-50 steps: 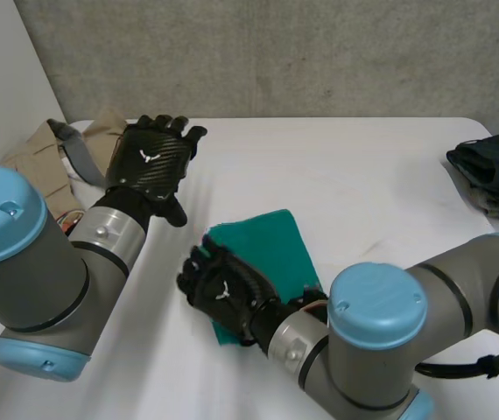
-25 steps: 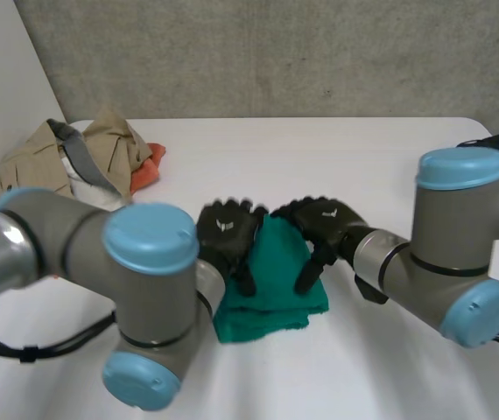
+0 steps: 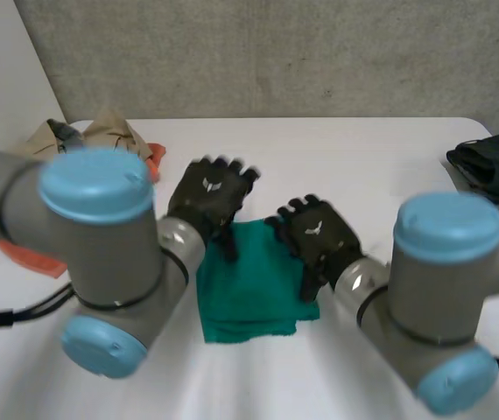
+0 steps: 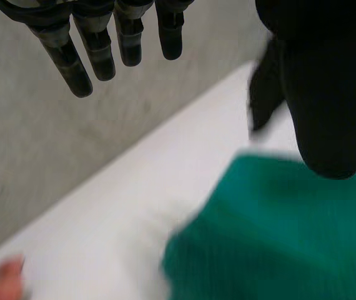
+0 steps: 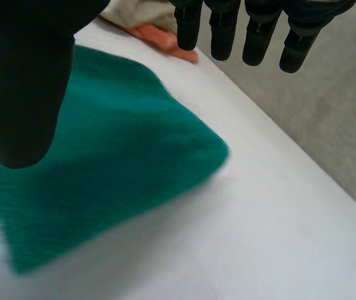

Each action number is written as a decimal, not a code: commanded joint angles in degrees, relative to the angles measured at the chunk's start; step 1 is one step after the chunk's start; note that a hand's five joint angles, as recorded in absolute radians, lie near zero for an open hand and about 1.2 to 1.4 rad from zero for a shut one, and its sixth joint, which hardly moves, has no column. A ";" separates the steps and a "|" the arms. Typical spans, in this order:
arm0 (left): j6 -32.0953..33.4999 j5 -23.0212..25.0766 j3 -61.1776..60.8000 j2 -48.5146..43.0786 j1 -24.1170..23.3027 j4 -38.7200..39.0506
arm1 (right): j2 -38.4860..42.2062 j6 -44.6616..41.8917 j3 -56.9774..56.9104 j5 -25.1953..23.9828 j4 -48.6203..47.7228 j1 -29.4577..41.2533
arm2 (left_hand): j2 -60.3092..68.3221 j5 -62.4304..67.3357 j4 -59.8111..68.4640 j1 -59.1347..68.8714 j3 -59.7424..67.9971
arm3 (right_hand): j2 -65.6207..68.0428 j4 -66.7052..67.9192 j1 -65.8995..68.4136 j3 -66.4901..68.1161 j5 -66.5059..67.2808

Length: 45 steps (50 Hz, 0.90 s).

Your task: Fold the laundry.

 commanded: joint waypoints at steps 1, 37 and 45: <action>-3.07 23.12 3.39 2.80 3.17 -0.67 | 0.45 0.34 9.82 0.19 -9.13 4.73 | 4.53 3.46 4.61 5.03 4.18 | -1.93 -2.03 -3.17 -2.03 -2.66; -11.25 33.70 5.50 2.80 6.25 -1.38 | 18.65 -2.04 -8.44 -0.42 -22.24 4.38 | 3.85 2.78 3.94 4.35 3.51 | 68.06 67.96 66.83 67.97 67.34; -11.43 32.91 5.33 4.73 7.04 -1.55 | 14.44 0.51 -13.72 -1.30 -22.86 -3.25 | 3.69 2.62 3.77 4.19 3.34 | 68.07 67.97 66.83 67.97 67.34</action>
